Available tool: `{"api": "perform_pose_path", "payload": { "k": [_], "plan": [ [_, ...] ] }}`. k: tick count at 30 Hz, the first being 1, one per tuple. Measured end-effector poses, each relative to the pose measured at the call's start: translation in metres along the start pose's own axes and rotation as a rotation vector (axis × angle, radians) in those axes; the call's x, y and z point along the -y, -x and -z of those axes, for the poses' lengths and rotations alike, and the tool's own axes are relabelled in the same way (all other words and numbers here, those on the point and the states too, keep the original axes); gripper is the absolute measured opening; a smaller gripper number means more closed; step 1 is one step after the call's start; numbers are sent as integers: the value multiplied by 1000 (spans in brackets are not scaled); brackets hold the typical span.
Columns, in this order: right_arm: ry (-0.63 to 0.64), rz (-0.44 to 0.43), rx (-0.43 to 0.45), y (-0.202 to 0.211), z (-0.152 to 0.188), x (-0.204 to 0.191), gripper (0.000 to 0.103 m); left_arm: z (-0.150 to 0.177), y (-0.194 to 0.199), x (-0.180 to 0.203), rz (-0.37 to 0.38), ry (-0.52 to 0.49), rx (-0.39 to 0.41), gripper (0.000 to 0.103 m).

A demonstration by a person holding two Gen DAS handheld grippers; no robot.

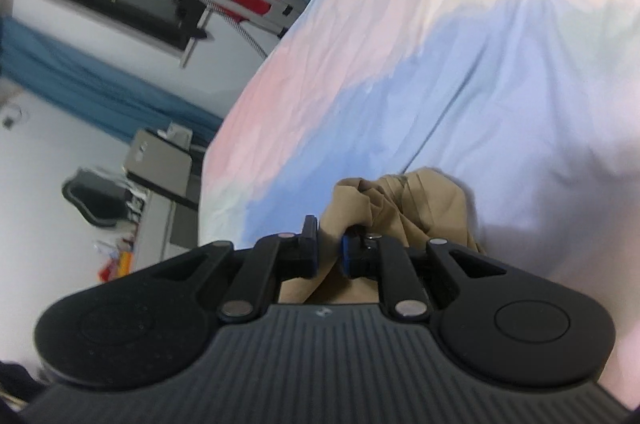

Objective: Fold clothes

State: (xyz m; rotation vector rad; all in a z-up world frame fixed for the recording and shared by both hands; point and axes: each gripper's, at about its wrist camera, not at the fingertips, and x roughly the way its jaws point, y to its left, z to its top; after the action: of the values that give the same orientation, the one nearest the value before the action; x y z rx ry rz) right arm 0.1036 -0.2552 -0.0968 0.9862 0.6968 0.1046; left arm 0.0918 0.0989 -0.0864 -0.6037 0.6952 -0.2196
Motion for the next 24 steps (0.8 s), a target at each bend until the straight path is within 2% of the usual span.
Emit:
{"api": "perform_pose_path", "payload": {
  "k": [1,3,4,5,6,7,8,9,13,15,17,18,24],
  "plan": [
    [19,1,-8,-3,-1,-1,19,0,-3,0,-4,-15,-1,13],
    [59,-19,-39,-10,-3,-4,50,1,-5,4,-5,-55,-6,20],
    [70,-51,-56,-11,-2,-5,77,1,-5,6,4,-70,-11,23],
    [75,-81,-57,-8,-1,-8,87,2,-3,8,18,-85,-11,33],
    [87,-89,-44,-4,1,-10,87,3,-2,10,31,-100,-11,51],
    [112,-89,-30,1,3,-15,87,4,0,13,47,-114,-11,62],
    [137,-88,-23,8,6,-19,87,5,3,15,68,-129,-13,82],
    [159,-88,-14,14,9,-23,87,7,6,18,88,-144,-12,89],
    [254,-126,16,39,25,-31,85,16,23,30,97,-239,9,97],
    [332,-90,34,46,32,-38,69,22,27,37,67,-304,16,99],
    [419,-49,31,43,38,-46,48,27,25,41,7,-362,10,99],
    [458,-28,28,39,41,-48,44,29,22,41,-20,-383,5,99],
    [578,121,16,-5,39,-46,42,38,-3,40,-161,-482,-35,99]
  ]
}}
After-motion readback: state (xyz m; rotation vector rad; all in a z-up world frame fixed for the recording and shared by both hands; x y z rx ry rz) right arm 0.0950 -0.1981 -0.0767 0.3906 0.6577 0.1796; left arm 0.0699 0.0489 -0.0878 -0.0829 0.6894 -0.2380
